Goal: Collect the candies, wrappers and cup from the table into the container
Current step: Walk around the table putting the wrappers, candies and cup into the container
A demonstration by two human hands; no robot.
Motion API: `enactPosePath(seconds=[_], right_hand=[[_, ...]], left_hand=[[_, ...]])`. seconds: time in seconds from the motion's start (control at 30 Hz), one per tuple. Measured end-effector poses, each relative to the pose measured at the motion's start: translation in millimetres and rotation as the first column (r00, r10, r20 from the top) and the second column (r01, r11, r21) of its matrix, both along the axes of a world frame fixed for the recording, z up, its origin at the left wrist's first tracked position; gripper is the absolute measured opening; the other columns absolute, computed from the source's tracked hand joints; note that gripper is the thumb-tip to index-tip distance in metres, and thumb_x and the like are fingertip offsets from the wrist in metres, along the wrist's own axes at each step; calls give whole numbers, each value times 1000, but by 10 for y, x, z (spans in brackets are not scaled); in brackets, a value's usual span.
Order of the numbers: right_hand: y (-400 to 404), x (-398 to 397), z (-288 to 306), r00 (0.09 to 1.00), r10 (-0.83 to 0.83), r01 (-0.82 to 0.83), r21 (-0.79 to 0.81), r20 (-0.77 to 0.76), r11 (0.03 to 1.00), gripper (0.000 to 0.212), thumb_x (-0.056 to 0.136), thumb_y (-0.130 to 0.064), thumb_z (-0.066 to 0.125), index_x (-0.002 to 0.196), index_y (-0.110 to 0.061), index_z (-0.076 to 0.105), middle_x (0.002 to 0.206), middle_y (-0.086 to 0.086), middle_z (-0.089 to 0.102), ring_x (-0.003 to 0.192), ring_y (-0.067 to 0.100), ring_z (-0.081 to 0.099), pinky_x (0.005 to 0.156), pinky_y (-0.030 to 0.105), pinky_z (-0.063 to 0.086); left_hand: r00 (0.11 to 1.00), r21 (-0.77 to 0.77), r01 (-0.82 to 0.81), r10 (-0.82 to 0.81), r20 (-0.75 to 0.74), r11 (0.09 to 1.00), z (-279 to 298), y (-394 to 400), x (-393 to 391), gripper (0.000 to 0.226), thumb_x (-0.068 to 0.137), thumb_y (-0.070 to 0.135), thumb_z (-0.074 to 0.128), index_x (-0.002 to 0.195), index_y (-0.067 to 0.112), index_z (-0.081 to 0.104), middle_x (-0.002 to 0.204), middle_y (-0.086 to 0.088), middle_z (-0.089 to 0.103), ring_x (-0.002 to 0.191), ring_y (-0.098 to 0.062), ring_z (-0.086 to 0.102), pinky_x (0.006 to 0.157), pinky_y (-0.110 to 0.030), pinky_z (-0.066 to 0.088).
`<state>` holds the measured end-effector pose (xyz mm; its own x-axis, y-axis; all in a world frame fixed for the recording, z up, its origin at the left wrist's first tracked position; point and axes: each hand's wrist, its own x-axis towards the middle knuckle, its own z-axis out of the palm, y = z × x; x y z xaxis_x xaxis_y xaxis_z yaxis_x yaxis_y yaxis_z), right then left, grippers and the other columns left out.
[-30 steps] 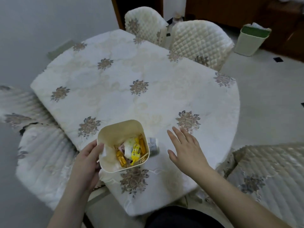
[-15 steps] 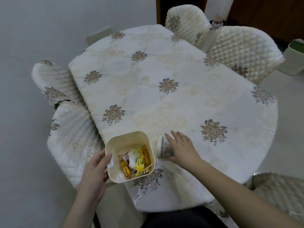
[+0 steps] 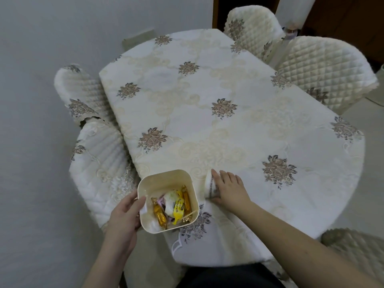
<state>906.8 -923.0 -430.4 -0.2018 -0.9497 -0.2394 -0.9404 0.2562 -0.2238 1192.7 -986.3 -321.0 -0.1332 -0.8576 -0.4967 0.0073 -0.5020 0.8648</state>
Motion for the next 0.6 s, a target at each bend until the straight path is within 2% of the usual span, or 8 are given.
enactPosePath(seconds=[0.07, 0.17, 0.4, 0.5, 0.6], right_hand=[[-2, 6, -12, 1000, 6, -6, -13, -29, 1000, 100, 76, -65, 57, 151, -22, 7, 147, 10, 34, 131, 31, 33, 108, 43, 24], [-19, 18, -22, 998, 2, -4, -23, -60, 1000, 99, 76, -62, 59, 151, -23, 8, 140, 8, 39, 120, 29, 41, 99, 40, 32], [45, -115, 66, 996, -91, 90, -31, -3, 995, 91, 78, -55, 58, 150, -24, 11, 130, 6, 45, 113, 27, 44, 93, 37, 35], [174, -170, 265, 975, -166, 184, -120, 147, 976, 89, 75, -48, 61, 150, -25, 17, 128, 5, 48, 110, 25, 45, 91, 37, 39], [312, -178, 574, 891, -139, 258, -231, 432, 938, 89, 73, -46, 69, 147, -30, 21, 131, -2, 47, 116, 18, 45, 96, 37, 41]], left_hand=[[1000, -3, 12, -12, 12, 1000, -1, 3, -2, 26, 98, 5, 55, 123, 2, 63, 58, 5, 69, 35, -2, 53, 35, -16, 43], [999, 2, 33, -33, 16, 999, 12, -11, -5, 27, 98, 8, 57, 124, 4, 64, 66, 2, 73, 42, -7, 60, 38, -20, 48], [998, -13, 61, -62, -28, 998, 30, -45, -14, 28, 99, 8, 56, 125, 5, 64, 57, 8, 67, 36, -1, 52, 37, -17, 45], [998, -30, 60, -60, -25, 998, 29, -61, -13, 28, 98, 6, 56, 125, 4, 64, 58, 10, 68, 36, -1, 53, 37, -14, 43], [997, -44, 68, -70, -25, 997, 52, -55, -26, 26, 97, 8, 59, 121, 11, 68, 76, 2, 77, 50, -7, 66, 42, -19, 49]])
